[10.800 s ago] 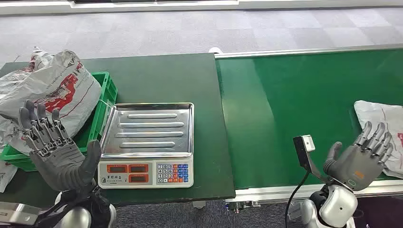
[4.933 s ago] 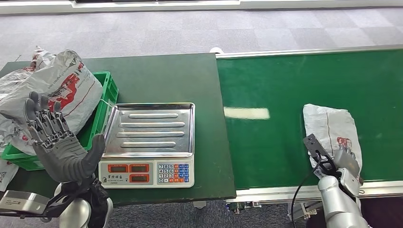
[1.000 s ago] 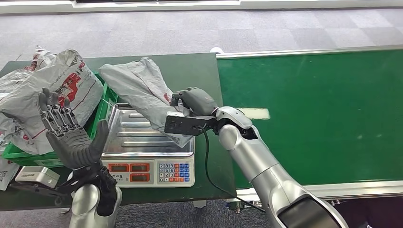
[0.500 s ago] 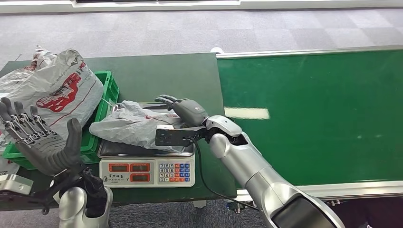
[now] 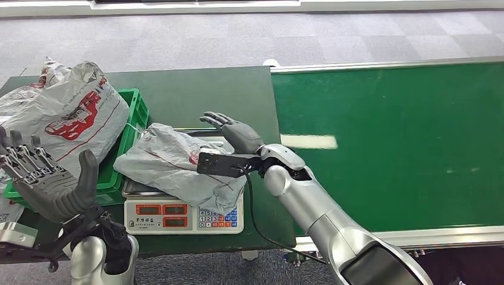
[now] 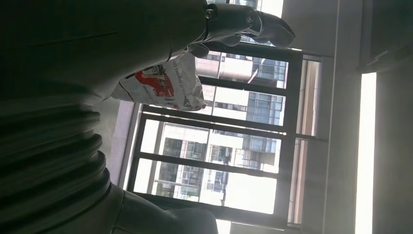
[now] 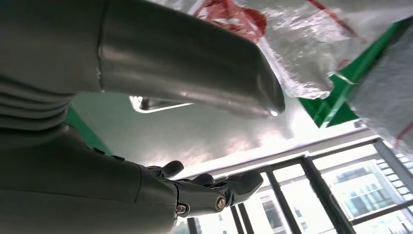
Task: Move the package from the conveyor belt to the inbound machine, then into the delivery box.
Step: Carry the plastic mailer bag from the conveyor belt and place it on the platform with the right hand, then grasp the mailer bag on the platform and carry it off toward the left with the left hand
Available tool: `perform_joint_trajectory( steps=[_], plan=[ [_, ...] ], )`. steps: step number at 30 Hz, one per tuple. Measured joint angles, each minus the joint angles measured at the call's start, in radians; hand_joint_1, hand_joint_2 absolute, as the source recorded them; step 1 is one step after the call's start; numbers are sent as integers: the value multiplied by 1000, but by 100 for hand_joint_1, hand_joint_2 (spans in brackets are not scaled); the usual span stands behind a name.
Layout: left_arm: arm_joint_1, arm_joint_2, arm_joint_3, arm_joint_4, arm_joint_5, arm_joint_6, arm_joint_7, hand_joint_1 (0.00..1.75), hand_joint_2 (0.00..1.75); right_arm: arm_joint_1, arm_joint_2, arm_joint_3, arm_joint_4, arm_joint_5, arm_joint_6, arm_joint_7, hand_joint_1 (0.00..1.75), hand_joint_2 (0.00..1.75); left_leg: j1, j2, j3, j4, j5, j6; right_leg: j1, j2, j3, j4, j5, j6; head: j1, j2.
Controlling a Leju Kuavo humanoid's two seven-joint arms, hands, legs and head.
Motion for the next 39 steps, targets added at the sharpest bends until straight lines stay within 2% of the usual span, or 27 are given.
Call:
perform_joint_trajectory(
  steps=[2,5,7,10,14,18,20,22,24,28,30,32,34,39],
  plan=[
    [0,-3,0,1,-2,-2,0,0,175,3,0,-33,-4,-131,86,-43,0,0,0,0,0,0,0,0,0,0,0,0,0,0,0,0],
    [-1,-9,1,4,-4,-4,0,0,175,15,0,-130,-31,-378,285,-92,0,0,0,0,0,0,0,0,0,0,0,0,0,0,0,0],
    [-1,-12,1,6,-6,-4,0,0,175,20,0,-199,-51,-466,360,-96,0,0,0,0,0,0,0,0,0,0,0,0,0,0,0,0],
    [-1,-13,1,7,-7,-4,0,0,175,23,-1,-266,-71,-496,389,-94,0,0,0,0,0,1,0,0,0,0,0,0,0,0,0,0],
    [-1,-13,1,9,-7,-5,0,0,175,31,-1,-306,-87,-502,396,-92,0,0,0,1,0,1,0,0,0,0,0,0,0,0,0,0],
    [-2,-13,1,12,-11,-5,0,0,175,35,-3,-321,-105,-505,359,-86,0,0,0,1,1,0,0,0,0,0,0,0,0,0,0,0],
    [-3,-10,-2,22,-41,-2,0,0,175,45,-6,-323,-130,-485,272,-108,0,0,0,0,1,1,0,0,0,0,0,0,0,0,0,0],
    [-6,-2,-12,50,-119,0,7,0,175,77,-10,-328,-206,-438,106,-136,0,87,0,-1,1,1,0,0,0,0,0,0,0,0,0,0],
    [-16,10,-26,93,-241,0,41,0,175,134,-11,-333,-344,-368,-107,-147,0,175,-1,-1,0,1,0,0,0,-1,0,0,0,0,0,0],
    [-63,31,-69,215,-549,-13,169,0,175,279,-12,-324,-705,-199,-506,-148,0,175,-1,-1,0,1,-1,1,0,-1,0,-1,0,0,0,0],
    [-102,41,-102,290,-711,-31,233,0,175,353,-12,-305,-863,-120,-659,-165,0,175,-1,-1,0,1,-2,2,0,-1,0,-1,-1,1,0,0],
    [-153,49,-144,381,-851,-58,284,0,175,421,-11,-284,-1000,-47,-771,-178,0,175,-2,-1,0,1,-2,2,-1,-2,0,-1,-1,1,0,0],
    [-198,54,-186,468,-935,-81,313,0,175,471,-7,-269,-1110,5,-815,-182,0,175,-2,0,0,1,-2,3,-1,-1,0,-1,-1,2,0,0],
    [-258,60,-245,593,-992,-105,335,0,175,531,-1,-258,-1259,33,-826,-180,0,175,-2,4,1,1,-3,3,-1,3,0,-1,-1,2,0,0]
  ],
)
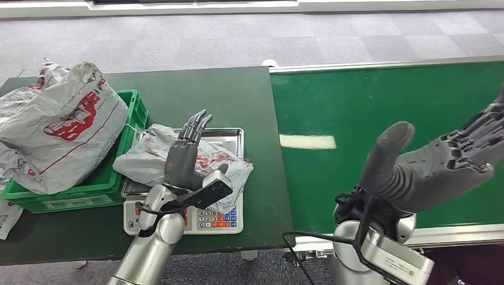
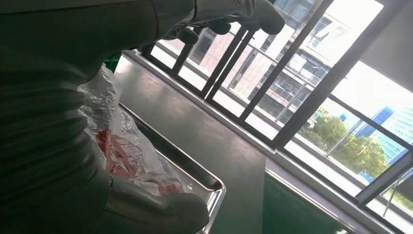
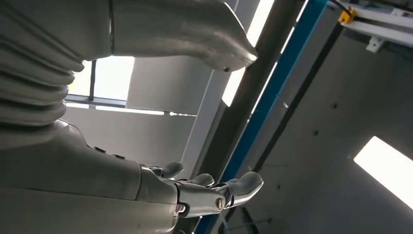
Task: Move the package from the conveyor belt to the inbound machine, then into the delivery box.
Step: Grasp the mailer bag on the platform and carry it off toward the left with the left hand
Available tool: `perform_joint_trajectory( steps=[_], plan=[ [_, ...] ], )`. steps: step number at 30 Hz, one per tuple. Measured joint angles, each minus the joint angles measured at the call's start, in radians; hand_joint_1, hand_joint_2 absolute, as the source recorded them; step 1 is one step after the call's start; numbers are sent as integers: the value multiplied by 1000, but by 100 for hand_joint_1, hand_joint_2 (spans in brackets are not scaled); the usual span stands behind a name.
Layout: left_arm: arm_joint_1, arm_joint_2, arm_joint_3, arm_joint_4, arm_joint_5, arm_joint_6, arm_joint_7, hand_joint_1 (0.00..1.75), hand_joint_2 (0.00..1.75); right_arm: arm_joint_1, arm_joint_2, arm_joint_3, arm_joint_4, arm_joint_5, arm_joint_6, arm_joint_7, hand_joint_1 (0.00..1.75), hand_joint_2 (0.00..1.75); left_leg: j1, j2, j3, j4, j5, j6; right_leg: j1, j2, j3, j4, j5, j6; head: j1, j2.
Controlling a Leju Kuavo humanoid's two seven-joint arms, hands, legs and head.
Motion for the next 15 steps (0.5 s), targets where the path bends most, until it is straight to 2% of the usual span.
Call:
perform_joint_trajectory(
  steps=[5,11,15],
  plan=[
    [-33,2,-52,88,-86,-54,23,0,175,15,9,0,-55,3,0,0,0,175,0,0,0,0,0,0,0,0,0,0,0,0,0,0],
    [-73,8,-122,202,-235,-144,101,0,175,27,11,0,-65,-12,0,0,0,175,0,0,0,0,0,0,0,0,0,0,0,0,0,0],
    [-111,14,-152,263,-260,-179,112,0,175,27,11,0,-65,-14,0,1,0,175,0,-1,1,0,0,0,0,-1,2,0,0,0,0,0]
  ],
)
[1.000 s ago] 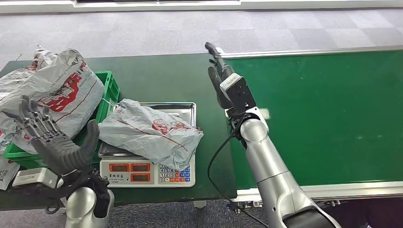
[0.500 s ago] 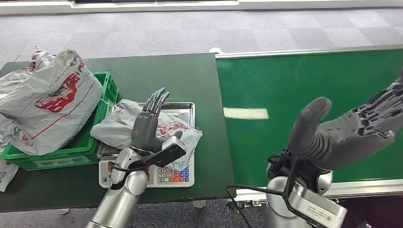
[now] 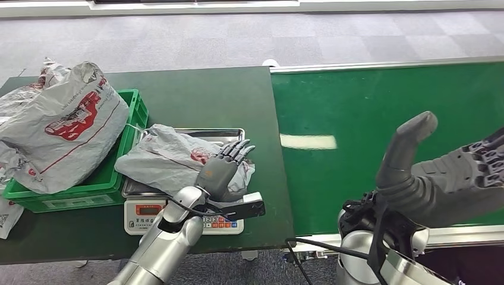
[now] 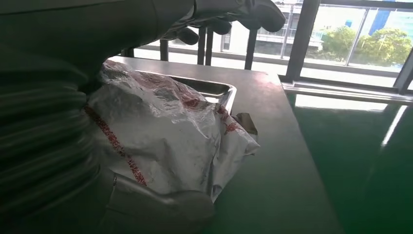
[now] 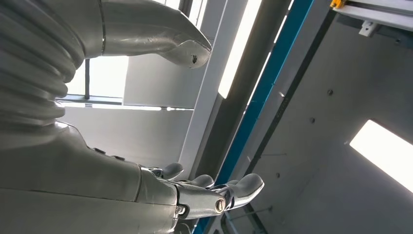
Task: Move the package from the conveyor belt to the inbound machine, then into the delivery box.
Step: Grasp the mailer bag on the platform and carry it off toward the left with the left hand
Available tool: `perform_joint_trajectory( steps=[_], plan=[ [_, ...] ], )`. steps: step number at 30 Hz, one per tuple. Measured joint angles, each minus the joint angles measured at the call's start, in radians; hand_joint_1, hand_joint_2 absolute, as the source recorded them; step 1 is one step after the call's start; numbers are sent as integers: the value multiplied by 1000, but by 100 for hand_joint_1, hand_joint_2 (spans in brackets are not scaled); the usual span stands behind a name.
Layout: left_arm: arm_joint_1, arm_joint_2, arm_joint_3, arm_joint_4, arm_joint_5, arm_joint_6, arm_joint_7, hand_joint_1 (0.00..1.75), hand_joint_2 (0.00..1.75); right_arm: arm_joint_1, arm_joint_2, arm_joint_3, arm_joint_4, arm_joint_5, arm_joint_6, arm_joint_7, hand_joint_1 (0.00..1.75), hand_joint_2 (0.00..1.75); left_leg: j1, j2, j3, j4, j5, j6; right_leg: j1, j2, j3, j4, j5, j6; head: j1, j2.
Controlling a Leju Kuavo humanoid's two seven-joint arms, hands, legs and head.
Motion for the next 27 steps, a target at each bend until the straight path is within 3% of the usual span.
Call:
perform_joint_trajectory(
  steps=[7,11,19,27],
  plan=[
    [-65,27,-33,85,21,-110,-37,0,175,0,1,0,0,0,0,0,0,175,0,3,-1,-1,-2,0,0,3,5,0,-2,0,0,0],
    [-69,33,-34,104,25,-116,-42,175,175,0,1,0,0,2,0,0,0,175,0,4,-1,-1,-2,0,0,3,5,0,-1,-1,0,0],
    [-121,86,-49,97,84,-196,-69,175,175,2,1,-8,0,12,0,0,0,175,2,6,6,-1,0,-3,2,6,3,0,2,-3,0,0],
    [-140,103,-52,39,127,-183,-74,175,175,17,0,-19,-10,33,0,0,0,175,2,9,1,-1,1,-4,2,7,3,0,2,-4,0,0]
  ],
)
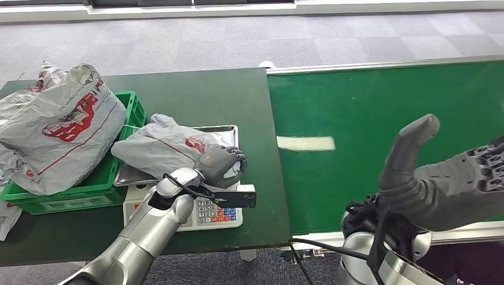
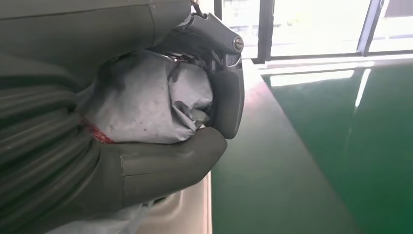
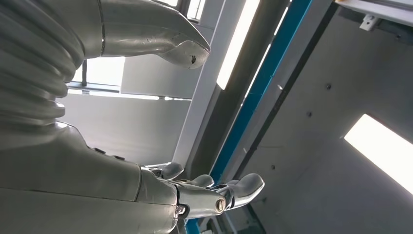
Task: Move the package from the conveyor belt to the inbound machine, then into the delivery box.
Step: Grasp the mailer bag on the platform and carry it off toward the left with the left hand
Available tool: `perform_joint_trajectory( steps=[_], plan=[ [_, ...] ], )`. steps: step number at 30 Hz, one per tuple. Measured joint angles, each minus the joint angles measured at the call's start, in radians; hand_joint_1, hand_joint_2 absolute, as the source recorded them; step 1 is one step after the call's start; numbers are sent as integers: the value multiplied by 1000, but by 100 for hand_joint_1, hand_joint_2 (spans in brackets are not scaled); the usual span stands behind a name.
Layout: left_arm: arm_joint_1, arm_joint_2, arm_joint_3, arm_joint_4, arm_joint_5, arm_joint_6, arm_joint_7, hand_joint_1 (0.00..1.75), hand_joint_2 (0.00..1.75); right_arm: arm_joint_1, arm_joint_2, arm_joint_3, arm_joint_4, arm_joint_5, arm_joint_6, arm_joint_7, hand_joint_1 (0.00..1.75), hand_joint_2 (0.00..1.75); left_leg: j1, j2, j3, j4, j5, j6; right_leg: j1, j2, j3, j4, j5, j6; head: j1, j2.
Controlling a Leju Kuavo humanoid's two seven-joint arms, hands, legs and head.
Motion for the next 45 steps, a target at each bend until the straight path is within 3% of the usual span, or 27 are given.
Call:
perform_joint_trajectory(
  steps=[4,9,11,18,20,24,25,29,32,35,37,45],
  plan=[
    [0,2,0,-33,36,18,-31,175,175,5,0,-11,-5,2,0,0,0,175,0,1,1,0,0,0,0,1,-1,0,0,0,0,0],
    [46,18,33,-168,309,-58,-265,175,175,9,-2,-17,-4,-22,0,0,0,175,1,-2,2,0,1,-1,0,-2,-2,1,1,-1,0,0],
    [76,23,60,-247,400,-97,-321,175,175,10,-2,-18,-3,-31,0,0,0,175,1,-3,1,0,1,-1,0,-2,-3,1,0,-1,0,0],
    [127,39,127,-409,465,-131,-345,175,175,11,-2,-20,1,-45,0,0,0,175,0,-5,0,0,1,0,0,-4,-3,1,-1,-1,0,0],
    [134,42,132,-429,466,-131,-346,165,175,11,-2,-21,3,-45,0,0,0,175,0,-5,0,0,1,0,0,-4,-3,1,-1,0,0,0],
    [144,45,141,-453,467,-131,-345,117,175,12,-2,-23,6,-49,0,0,0,175,0,-5,0,0,1,0,0,-4,-3,1,-1,0,0,0],
    [147,45,144,-458,468,-131,-345,122,175,12,-2,-23,8,-51,0,0,0,175,0,-5,0,0,1,0,0,-4,-3,1,-1,0,0,0],
    [165,46,150,-477,467,-122,-339,168,175,12,-2,-24,14,-56,0,0,0,175,0,-5,0,0,1,0,0,-4,-4,1,-1,-1,0,0],
    [182,33,175,-498,494,-17,-318,175,175,15,-2,-25,19,-53,0,0,0,175,0,-5,-1,0,1,0,0,-4,-4,1,-1,-1,0,0],
    [182,-9,256,-527,517,241,-281,175,175,18,-2,-26,22,-44,0,0,0,175,0,-5,-1,0,1,0,0,-4,-4,1,-1,-1,0,0],
    [173,-33,314,-544,518,363,-262,175,175,18,-2,-27,23,-39,0,0,0,175,0,-5,-1,0,1,0,0,-4,-4,1,-1,-1,0,0],
    [158,-65,403,-569,518,411,-244,175,175,18,-2,-28,31,-34,0,0,0,175,0,-6,-1,0,1,0,0,-4,-4,1,-1,-1,0,0]
  ],
)
